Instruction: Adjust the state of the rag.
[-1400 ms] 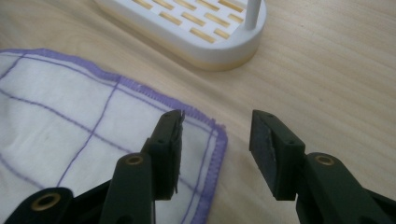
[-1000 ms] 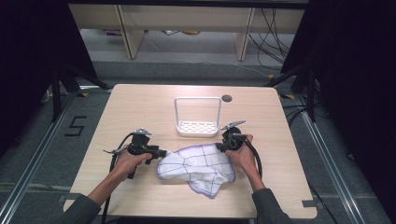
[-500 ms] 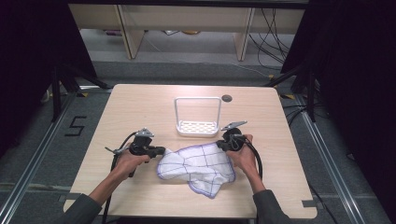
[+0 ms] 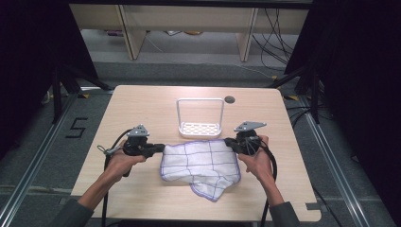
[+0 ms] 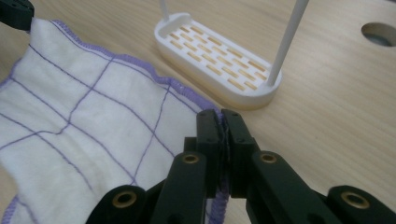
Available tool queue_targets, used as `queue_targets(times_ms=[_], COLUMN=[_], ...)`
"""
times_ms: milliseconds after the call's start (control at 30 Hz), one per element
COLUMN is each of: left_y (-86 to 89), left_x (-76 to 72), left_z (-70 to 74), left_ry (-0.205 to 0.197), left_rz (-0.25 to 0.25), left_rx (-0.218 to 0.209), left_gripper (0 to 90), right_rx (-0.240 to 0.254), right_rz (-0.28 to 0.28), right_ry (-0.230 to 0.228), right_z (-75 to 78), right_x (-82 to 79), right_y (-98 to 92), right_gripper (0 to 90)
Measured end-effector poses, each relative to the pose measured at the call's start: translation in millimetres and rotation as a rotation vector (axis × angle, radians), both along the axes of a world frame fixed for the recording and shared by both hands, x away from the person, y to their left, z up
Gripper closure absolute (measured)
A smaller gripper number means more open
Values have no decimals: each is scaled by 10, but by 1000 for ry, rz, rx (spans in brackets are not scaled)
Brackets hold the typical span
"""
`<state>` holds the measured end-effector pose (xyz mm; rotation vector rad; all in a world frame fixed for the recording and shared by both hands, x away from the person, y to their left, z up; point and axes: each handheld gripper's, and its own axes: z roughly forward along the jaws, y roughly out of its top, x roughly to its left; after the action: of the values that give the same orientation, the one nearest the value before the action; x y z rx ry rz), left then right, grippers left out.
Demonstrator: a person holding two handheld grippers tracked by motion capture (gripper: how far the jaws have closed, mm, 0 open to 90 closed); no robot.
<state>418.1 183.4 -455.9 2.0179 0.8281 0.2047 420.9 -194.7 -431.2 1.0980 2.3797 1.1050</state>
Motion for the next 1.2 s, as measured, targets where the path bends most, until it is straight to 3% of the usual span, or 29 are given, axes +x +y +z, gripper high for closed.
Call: queue_targets(times_ms=[100, 200, 267, 333, 533, 567, 733, 867, 900, 1000, 1100, 1167, 1200], left_y=[0, -7, -7, 10, 91, 107, 172, 219, 243, 255, 234, 209, 162], left_x=[-137, -221, -308, -412, -594, -620, -775, -830, -853, -870, -840, -744, -597], left_z=[237, 358, 475, 627, 892, 931, 1155, 1292, 1364, 1417, 1401, 1334, 1208], left_ry=[-36, -58, -90, -107, -111, -116, -141, -154, -158, -163, -161, -138, -100], left_rz=[-37, -62, -76, -103, -145, -149, -172, -182, -180, -190, -180, -170, -150], left_rx=[-11, -18, -14, -39, -78, -89, -113, -128, -149, -164, -152, -140, -134], left_gripper=[879, 879, 879, 880, 880, 880, 880, 880, 880, 880, 880, 880, 880], right_rx=[21, 41, 70, 76, 108, 107, 124, 133, 135, 156, 145, 146, 131], right_rz=[2, 7, 28, 38, 88, 99, 136, 145, 137, 146, 130, 113, 92], right_ry=[-26, -44, -80, -100, -128, -156, -187, -207, -216, -227, -227, -203, -148], right_z=[134, 239, 407, 532, 854, 897, 1120, 1241, 1318, 1385, 1405, 1343, 1210], right_x=[-103, -176, -299, -392, -668, -700, -901, -1004, -1060, -1100, -1081, -1011, -862], right_y=[-25, -30, -21, -17, 7, 8, 5, 8, -2, -17, -44, -47, -51], right_gripper=[872, 872, 873, 873, 873, 873, 873, 873, 873, 873, 873, 873, 873])
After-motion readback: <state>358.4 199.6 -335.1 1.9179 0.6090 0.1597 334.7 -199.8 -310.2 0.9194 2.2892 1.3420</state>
